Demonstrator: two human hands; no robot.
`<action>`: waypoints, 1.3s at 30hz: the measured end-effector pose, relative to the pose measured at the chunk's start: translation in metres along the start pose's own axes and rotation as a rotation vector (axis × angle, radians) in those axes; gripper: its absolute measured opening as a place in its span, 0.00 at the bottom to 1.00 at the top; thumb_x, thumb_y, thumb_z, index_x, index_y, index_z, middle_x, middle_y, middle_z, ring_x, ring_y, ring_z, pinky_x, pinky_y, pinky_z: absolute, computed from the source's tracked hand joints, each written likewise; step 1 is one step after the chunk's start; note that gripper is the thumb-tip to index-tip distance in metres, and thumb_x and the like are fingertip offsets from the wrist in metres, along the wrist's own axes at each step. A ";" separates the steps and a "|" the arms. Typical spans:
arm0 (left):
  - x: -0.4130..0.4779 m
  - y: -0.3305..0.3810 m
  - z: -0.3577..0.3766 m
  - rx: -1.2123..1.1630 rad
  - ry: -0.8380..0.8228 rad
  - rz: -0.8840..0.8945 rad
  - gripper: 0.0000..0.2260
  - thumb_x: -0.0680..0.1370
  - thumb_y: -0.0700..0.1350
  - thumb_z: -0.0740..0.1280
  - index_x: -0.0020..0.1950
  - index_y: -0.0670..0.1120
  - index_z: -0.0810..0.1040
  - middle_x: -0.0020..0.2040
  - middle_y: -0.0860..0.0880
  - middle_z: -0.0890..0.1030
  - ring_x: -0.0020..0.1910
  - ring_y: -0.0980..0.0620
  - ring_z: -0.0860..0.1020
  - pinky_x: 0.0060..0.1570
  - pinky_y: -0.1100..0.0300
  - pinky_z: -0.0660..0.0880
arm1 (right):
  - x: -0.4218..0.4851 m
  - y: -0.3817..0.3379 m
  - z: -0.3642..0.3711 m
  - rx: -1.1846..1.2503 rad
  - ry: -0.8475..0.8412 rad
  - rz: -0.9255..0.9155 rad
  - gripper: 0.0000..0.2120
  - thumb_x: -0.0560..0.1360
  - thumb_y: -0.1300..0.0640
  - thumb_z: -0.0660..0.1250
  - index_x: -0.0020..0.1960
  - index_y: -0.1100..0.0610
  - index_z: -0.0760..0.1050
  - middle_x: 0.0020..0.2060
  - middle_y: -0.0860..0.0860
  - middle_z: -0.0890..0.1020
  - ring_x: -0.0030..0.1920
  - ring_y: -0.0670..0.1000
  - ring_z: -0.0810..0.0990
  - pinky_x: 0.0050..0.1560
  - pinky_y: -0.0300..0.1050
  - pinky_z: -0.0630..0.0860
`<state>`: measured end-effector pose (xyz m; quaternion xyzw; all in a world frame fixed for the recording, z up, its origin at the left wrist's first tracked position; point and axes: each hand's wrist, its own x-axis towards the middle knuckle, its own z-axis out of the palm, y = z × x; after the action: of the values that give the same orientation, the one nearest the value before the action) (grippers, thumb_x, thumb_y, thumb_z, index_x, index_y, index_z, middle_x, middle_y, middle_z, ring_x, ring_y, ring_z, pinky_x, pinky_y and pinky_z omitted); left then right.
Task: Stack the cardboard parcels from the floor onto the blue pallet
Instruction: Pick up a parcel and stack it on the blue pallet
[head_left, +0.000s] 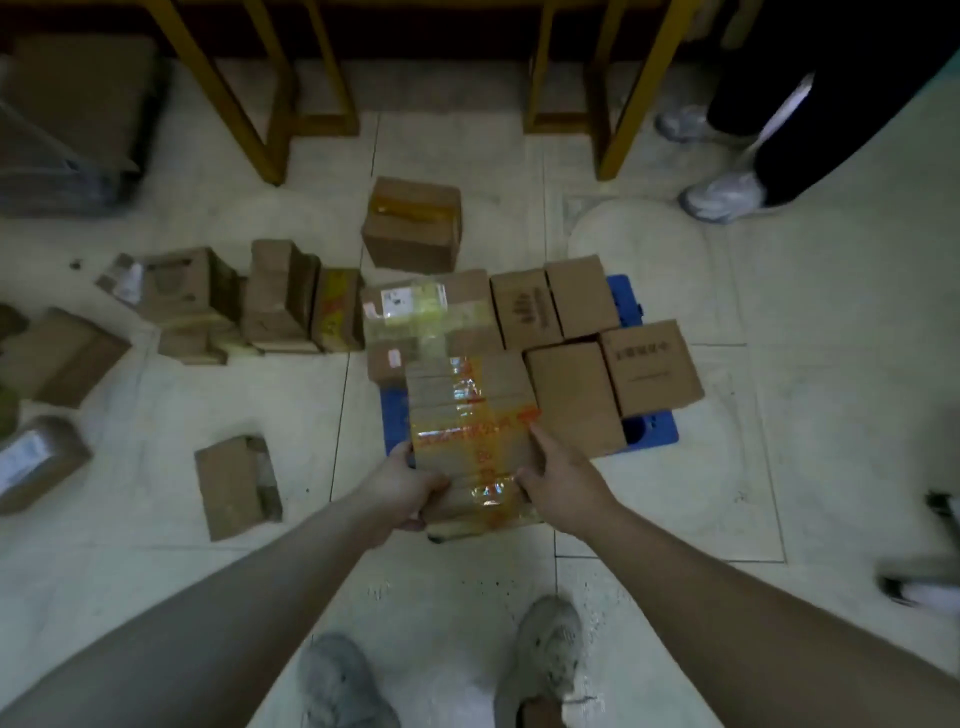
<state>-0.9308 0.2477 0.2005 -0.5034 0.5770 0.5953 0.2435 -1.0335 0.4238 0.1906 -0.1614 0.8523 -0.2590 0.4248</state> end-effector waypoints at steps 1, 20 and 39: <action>0.021 -0.009 0.006 -0.004 0.010 -0.010 0.19 0.76 0.42 0.67 0.64 0.54 0.66 0.54 0.50 0.76 0.49 0.48 0.77 0.43 0.51 0.78 | 0.016 0.013 0.012 -0.039 -0.008 0.009 0.31 0.80 0.50 0.61 0.78 0.50 0.50 0.73 0.57 0.62 0.68 0.57 0.68 0.60 0.44 0.69; 0.245 -0.082 0.077 -0.094 0.044 0.052 0.23 0.79 0.38 0.61 0.69 0.58 0.61 0.58 0.52 0.72 0.54 0.47 0.73 0.54 0.46 0.75 | 0.171 0.132 0.097 -0.603 0.127 -0.024 0.27 0.81 0.50 0.54 0.77 0.54 0.50 0.73 0.57 0.55 0.69 0.59 0.58 0.65 0.51 0.59; -0.031 -0.045 -0.154 0.338 0.270 0.162 0.34 0.77 0.53 0.65 0.77 0.55 0.49 0.77 0.48 0.57 0.68 0.43 0.67 0.55 0.54 0.73 | 0.016 -0.123 0.035 -0.456 -0.042 0.034 0.31 0.80 0.43 0.57 0.78 0.50 0.50 0.78 0.55 0.46 0.76 0.58 0.47 0.72 0.54 0.55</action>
<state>-0.8311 0.1234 0.2350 -0.4826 0.7345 0.4350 0.1961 -1.0076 0.3054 0.2335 -0.2441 0.8824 -0.0488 0.3992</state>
